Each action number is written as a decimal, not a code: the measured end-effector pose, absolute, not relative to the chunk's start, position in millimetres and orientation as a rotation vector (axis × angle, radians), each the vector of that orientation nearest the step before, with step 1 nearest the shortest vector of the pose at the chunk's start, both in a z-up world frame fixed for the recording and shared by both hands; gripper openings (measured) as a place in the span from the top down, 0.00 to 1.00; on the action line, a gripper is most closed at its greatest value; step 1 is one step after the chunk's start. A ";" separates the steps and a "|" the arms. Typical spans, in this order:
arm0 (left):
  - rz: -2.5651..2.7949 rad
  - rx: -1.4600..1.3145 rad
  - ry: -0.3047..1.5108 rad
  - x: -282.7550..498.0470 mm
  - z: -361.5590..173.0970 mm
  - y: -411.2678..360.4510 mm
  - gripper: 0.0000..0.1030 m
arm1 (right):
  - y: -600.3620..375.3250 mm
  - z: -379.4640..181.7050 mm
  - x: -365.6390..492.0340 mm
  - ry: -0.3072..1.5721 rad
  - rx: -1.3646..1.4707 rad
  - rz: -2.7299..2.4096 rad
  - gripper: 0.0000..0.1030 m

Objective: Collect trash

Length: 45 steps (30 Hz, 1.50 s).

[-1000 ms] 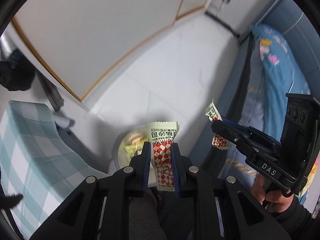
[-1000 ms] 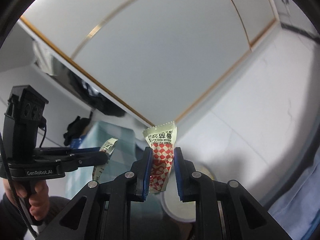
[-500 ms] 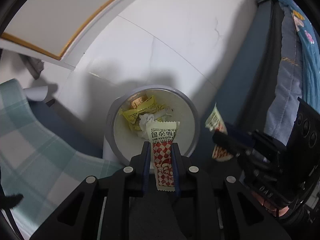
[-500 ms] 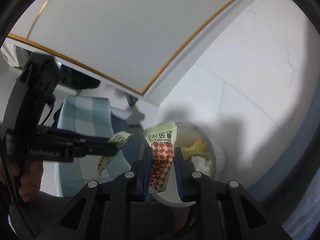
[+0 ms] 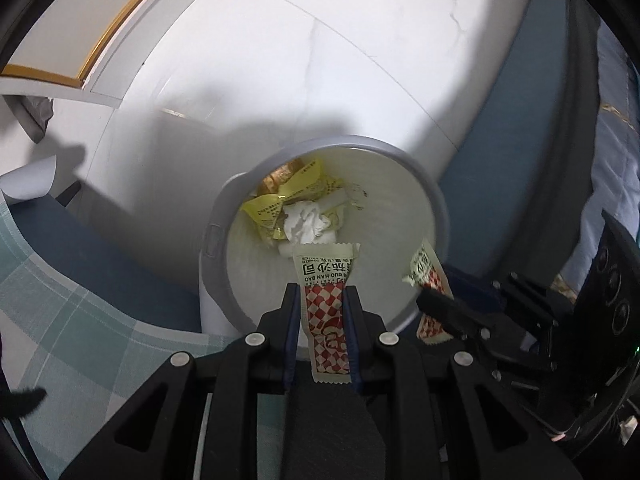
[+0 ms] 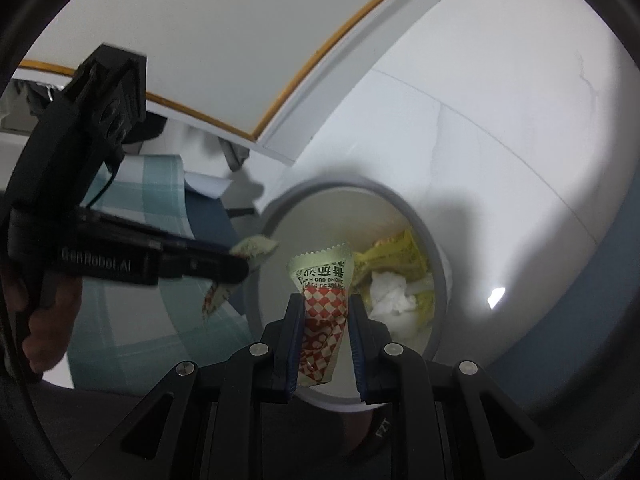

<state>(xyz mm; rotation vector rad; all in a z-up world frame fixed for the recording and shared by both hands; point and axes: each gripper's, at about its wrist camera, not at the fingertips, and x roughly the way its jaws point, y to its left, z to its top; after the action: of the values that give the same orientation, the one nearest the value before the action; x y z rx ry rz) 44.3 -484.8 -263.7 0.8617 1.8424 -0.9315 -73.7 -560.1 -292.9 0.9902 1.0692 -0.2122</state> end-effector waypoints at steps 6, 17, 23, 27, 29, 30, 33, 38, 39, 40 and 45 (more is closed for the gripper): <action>-0.934 0.801 1.919 52.4 -272.7 -484.7 0.83 | -555.8 -306.2 -69.1 1.116 0.993 -0.228 0.76; -0.890 0.917 1.846 46.2 -269.6 -486.5 0.53 | -558.2 -285.9 -82.3 1.145 1.000 -0.270 0.43; -0.920 0.895 1.691 51.1 -215.2 -490.0 0.52 | -560.7 -250.1 -88.8 1.098 0.939 -0.288 0.34; -0.945 0.827 1.646 53.9 -175.5 -483.1 0.52 | -561.3 -228.6 -94.7 1.065 0.957 -0.308 0.29; -0.956 0.790 1.620 54.5 -155.0 -475.9 0.51 | -562.3 -218.8 -98.4 1.042 0.992 -0.305 0.26; -0.963 0.768 1.605 55.8 -144.4 -469.4 0.50 | -561.4 -212.6 -99.9 1.036 0.991 -0.309 0.25; -0.962 0.705 1.571 53.6 -128.4 -461.0 0.36 | -558.0 -195.7 -103.3 1.020 0.969 -0.315 0.21; -0.943 0.657 1.505 41.5 -100.5 -450.7 0.35 | -554.5 -171.6 -111.5 0.990 0.947 -0.326 0.16; -0.939 0.656 1.485 38.4 -96.4 -447.8 0.35 | -553.5 -168.1 -112.9 0.987 0.939 -0.329 0.16; -0.932 0.658 1.456 33.7 -90.9 -443.9 0.34 | -553.1 -163.4 -115.2 0.984 0.930 -0.332 0.15; -0.930 0.674 1.374 16.2 -79.2 -433.0 0.31 | -550.8 -149.6 -125.0 0.963 0.909 -0.336 0.10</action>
<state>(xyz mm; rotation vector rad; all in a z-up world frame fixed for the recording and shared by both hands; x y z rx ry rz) 16.2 -433.0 -79.2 0.6738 1.3740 -0.9301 -125.0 -550.8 -149.6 0.9088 0.9629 -0.3360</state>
